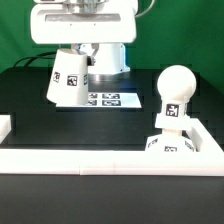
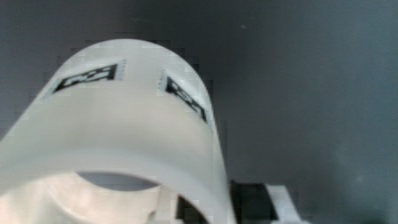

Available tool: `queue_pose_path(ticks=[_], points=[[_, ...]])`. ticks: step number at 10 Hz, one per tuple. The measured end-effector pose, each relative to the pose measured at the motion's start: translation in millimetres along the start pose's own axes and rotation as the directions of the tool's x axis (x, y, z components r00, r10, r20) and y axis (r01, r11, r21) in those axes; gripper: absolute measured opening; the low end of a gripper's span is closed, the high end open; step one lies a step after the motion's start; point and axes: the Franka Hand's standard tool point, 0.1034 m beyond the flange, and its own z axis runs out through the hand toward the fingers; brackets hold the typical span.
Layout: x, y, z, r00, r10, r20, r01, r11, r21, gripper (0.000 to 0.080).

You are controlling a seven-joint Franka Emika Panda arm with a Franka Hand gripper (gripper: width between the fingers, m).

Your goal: Assemble lamp

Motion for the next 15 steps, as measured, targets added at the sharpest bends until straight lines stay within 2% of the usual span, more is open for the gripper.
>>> queue_pose_path(ticks=[3, 4, 5, 10, 12, 15], points=[[25.0, -35.8, -20.4, 0.998, 0.065, -0.004, -0.065, 0.998, 0.004, 0.0045], [30.0, -39.8, -23.4, 0.998, 0.061, -0.012, -0.061, 0.998, 0.005, 0.0045], [26.8, -38.3, -19.2, 0.999, 0.051, -0.017, -0.051, 0.999, -0.001, 0.0045], [26.1, -40.3, -18.8, 0.998, 0.057, -0.010, -0.057, 0.998, 0.000, 0.0045], [34.1, -68.7, -36.1, 0.998, 0.064, 0.004, -0.064, 0.998, 0.014, 0.0045], [52.3, -98.2, -59.0, 0.999, 0.049, -0.007, -0.049, 0.998, 0.038, 0.0045]])
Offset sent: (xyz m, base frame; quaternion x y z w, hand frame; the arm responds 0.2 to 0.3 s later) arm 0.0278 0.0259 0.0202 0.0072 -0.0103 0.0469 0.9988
